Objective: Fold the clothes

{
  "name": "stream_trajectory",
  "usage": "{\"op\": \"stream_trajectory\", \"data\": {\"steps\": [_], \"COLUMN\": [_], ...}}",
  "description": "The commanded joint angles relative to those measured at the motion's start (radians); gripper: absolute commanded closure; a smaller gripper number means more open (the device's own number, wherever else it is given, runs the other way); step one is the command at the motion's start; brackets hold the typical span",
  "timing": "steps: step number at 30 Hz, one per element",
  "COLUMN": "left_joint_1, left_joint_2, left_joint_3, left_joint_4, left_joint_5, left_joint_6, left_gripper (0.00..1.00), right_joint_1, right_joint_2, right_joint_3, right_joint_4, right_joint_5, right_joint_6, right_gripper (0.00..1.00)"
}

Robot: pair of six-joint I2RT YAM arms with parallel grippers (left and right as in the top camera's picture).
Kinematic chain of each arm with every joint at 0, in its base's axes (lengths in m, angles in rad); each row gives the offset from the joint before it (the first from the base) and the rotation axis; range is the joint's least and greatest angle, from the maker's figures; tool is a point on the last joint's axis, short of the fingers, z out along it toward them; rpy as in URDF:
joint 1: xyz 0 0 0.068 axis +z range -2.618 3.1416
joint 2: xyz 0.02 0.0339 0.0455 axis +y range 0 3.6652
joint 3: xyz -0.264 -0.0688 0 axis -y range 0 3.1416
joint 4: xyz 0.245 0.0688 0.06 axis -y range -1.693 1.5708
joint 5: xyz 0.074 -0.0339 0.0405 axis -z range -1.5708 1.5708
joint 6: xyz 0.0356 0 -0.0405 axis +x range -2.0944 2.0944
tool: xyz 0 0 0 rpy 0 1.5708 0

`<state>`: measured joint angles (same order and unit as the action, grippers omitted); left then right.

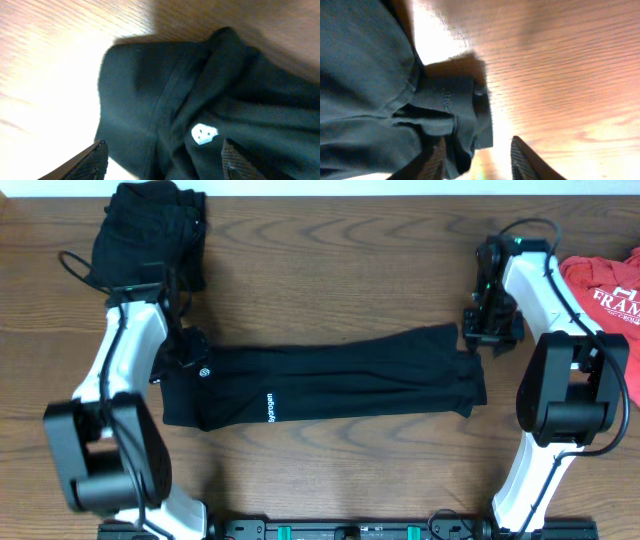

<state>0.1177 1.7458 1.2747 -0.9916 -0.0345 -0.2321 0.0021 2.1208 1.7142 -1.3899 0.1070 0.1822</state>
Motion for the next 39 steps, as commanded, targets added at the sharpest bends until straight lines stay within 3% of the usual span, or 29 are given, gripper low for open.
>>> {"op": "stream_trajectory", "data": {"steps": [1,7,13,17,26,32,39], "left_joint_1": [0.004,0.003,-0.020,-0.067,-0.126,-0.126,-0.098], "left_joint_2": [-0.079,-0.137,-0.127,-0.124,-0.103,-0.085,-0.015], "left_joint_3": [0.026,0.026,-0.018,-0.051,-0.187,-0.298,-0.327], "left_joint_4": [-0.029,-0.068,-0.052,-0.019,0.118,0.276,0.301], "left_joint_5": [-0.027,0.001,0.328,0.422,0.447,0.446,0.368], "left_joint_6": [-0.010,-0.043,0.004,0.013,0.014,0.022,0.047], "left_gripper": [0.27,0.20,0.19,0.19,0.18,0.18,0.18], "right_joint_1": [-0.001,0.005,0.031,0.050,0.072,0.069,0.069], "right_joint_2": [0.004,0.004,0.004,0.004,0.004,0.004,0.004], "right_joint_3": [0.052,0.038,-0.038,-0.124,-0.283,-0.304,-0.304], "right_joint_4": [-0.025,-0.014,0.080,0.194,0.349,0.366,0.349], "right_joint_5": [-0.048,-0.323,-0.543,-0.657,-0.673,-0.659,-0.534], "right_joint_6": [-0.014,-0.164,-0.259,-0.259,-0.254,-0.254,-0.230], "right_gripper": [0.57,0.57,0.52,0.46,0.44,0.44,0.44]}}
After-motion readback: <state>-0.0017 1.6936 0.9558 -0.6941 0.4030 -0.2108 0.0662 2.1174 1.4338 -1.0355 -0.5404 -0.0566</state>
